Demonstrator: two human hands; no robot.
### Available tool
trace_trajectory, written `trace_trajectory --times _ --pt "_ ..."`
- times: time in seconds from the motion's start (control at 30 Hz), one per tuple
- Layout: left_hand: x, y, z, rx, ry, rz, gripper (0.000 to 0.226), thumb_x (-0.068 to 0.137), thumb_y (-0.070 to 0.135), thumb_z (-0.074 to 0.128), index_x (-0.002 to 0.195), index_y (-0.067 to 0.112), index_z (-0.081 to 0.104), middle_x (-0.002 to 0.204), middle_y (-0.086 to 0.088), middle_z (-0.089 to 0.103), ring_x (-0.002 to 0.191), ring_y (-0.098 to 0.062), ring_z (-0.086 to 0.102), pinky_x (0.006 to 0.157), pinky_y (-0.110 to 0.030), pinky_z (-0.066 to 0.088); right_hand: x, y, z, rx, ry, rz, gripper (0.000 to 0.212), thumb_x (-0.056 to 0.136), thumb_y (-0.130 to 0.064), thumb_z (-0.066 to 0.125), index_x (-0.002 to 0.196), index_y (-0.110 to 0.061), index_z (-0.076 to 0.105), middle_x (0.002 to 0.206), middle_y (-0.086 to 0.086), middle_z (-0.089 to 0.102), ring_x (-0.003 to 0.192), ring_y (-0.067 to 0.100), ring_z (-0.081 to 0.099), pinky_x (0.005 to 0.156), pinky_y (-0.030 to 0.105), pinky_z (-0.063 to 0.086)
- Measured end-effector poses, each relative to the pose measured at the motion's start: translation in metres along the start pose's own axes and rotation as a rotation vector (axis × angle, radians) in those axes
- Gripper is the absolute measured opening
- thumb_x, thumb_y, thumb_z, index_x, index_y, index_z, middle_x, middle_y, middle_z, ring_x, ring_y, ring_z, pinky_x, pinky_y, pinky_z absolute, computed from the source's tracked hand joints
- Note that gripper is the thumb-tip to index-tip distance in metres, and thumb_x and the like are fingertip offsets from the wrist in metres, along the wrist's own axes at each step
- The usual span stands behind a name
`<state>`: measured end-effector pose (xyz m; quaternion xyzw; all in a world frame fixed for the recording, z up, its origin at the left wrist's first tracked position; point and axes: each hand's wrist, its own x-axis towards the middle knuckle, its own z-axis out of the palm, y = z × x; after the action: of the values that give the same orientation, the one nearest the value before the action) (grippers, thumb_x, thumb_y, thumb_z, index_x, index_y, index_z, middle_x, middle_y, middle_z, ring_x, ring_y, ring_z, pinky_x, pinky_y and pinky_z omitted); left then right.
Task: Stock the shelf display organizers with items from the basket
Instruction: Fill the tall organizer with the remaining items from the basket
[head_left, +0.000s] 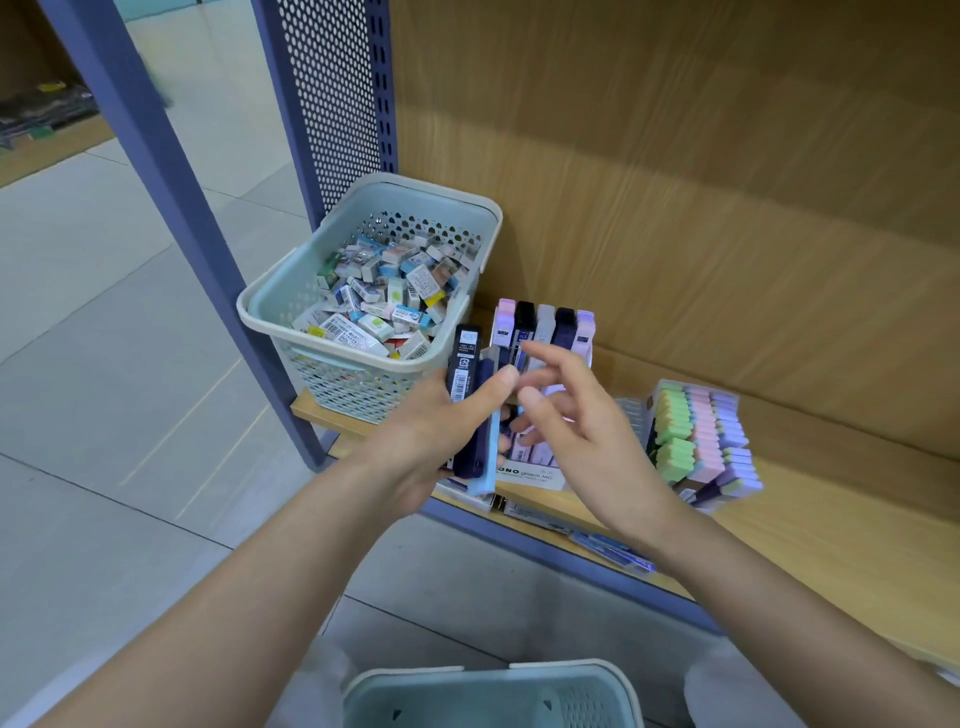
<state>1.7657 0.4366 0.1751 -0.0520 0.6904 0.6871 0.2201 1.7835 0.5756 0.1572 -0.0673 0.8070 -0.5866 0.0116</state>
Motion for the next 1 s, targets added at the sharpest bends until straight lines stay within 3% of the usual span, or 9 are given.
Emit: trace_trajectory --times 0.1,0.23,0.33,0.47,0.6,0.7,0.8,0.87,1.0 --pt "-0.002 -0.004 0.007 -0.002 -0.061 -0.019 0.022 0.092 0.043 0.048 0.104 0.030 0.061 0.101 -0.002 0.071 0.090 -0.017 0.069 0.077 -0.033 0.055 -0.006 -0.015 -0.003 -0.112 -0.081 0.010 0.055 0.085 -0.021 0.066 0.134 -0.030 0.042 0.112 -0.005 0.050 0.077 0.010 0.060 0.074 0.019 0.053" --pt "-0.003 -0.006 0.011 -0.002 -0.039 -0.093 0.042 0.093 0.049 0.038 0.121 0.022 0.053 0.104 -0.004 0.069 0.089 -0.014 0.067 0.070 -0.030 0.054 -0.007 -0.018 -0.012 -0.254 -0.128 0.047 0.061 0.074 -0.026 0.078 0.129 -0.030 0.051 0.116 -0.006 0.051 0.074 -0.001 0.062 0.075 0.011 0.048" --pt "-0.004 -0.008 0.014 -0.008 -0.028 -0.094 0.034 0.097 0.038 0.042 0.126 0.020 0.050 0.102 0.000 0.067 0.090 -0.011 0.063 0.069 -0.028 0.051 -0.007 -0.018 -0.017 -0.183 -0.124 0.132 0.057 0.071 -0.018 0.080 0.120 -0.032 0.052 0.107 -0.011 0.057 0.072 0.001 0.066 0.070 0.010 0.049" --pt "-0.002 -0.009 0.016 -0.019 -0.001 -0.096 0.026 0.099 0.026 0.044 0.124 0.021 0.050 0.098 0.004 0.066 0.075 -0.006 0.062 0.055 -0.020 0.048 -0.010 -0.017 -0.016 -0.009 -0.020 0.239 0.053 0.074 -0.004 0.076 0.116 -0.022 0.048 0.087 -0.008 0.063 0.068 0.000 0.066 0.062 0.011 0.051" --pt "0.002 -0.012 0.017 -0.026 0.042 -0.094 0.028 0.098 0.021 0.046 0.126 0.018 0.050 0.111 -0.005 0.066 0.096 -0.018 0.064 0.070 -0.028 0.051 -0.009 -0.018 -0.014 0.212 0.099 0.281 0.047 0.080 0.005 0.066 0.117 -0.017 0.047 0.085 0.007 0.064 0.069 0.011 0.068 0.064 0.019 0.056" --pt "0.002 -0.011 0.016 -0.019 0.052 -0.104 0.028 0.097 0.021 0.050 0.125 0.020 0.049 0.116 -0.003 0.063 0.104 -0.018 0.060 0.082 -0.035 0.050 -0.006 -0.015 -0.013 0.395 0.125 0.322 0.042 0.088 0.005 0.057 0.119 -0.021 0.047 0.089 0.010 0.063 0.074 0.010 0.068 0.071 0.026 0.058" --pt "0.003 -0.007 0.010 -0.049 0.084 -0.086 0.023 0.097 0.022 0.048 0.120 0.021 0.049 0.100 0.002 0.064 0.078 -0.007 0.065 0.077 -0.034 0.050 0.003 -0.002 -0.021 0.373 0.172 0.399 0.042 0.093 -0.003 0.051 0.131 -0.020 0.042 0.102 0.010 0.064 0.089 0.018 0.065 0.088 0.035 0.052" --pt "0.004 -0.002 0.001 -0.069 0.136 -0.062 0.023 0.098 0.022 0.048 0.120 0.018 0.047 0.091 0.001 0.062 0.065 -0.007 0.062 0.067 -0.030 0.054 0.010 0.009 -0.029 0.312 0.218 0.472 0.040 0.095 -0.011 0.049 0.135 -0.014 0.040 0.093 0.006 0.062 0.078 0.016 0.058 0.080 0.031 0.048" --pt "0.006 0.005 -0.013 -0.093 0.198 -0.045 0.031 0.098 0.021 0.047 0.128 0.014 0.041 0.091 -0.001 0.061 0.070 -0.013 0.062 0.061 -0.028 0.050 0.014 0.028 -0.038 0.092 0.221 0.444 0.020 0.097 -0.019 0.050 0.115 -0.017 0.058 0.084 0.000 0.061 0.066 0.010 0.055 0.054 0.019 0.048"
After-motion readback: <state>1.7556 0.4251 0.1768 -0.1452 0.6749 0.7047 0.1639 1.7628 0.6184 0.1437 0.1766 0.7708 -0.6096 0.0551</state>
